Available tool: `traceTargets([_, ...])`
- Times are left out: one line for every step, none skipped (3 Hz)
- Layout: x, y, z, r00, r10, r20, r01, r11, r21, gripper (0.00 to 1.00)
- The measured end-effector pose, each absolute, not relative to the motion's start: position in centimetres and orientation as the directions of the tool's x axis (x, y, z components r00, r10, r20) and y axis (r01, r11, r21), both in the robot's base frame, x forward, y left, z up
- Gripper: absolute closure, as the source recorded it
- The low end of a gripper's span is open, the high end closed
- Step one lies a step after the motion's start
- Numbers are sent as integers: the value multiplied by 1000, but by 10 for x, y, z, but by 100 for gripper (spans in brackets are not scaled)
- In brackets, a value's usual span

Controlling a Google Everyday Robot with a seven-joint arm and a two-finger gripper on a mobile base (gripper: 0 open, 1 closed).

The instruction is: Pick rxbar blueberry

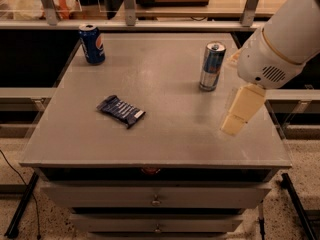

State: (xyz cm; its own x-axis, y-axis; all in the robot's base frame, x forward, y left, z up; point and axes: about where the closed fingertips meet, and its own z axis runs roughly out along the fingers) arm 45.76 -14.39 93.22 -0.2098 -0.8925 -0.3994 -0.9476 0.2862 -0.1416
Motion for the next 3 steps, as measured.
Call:
traceTargets([456, -124, 924, -208, -863, -460, -951, 288, -110, 0])
traceTargets([461, -81, 904, -190, -821, -538, -963, 262, -60, 0])
traceTargets([469, -44, 884, -208, -771, -602, -961, 275, -20, 0])
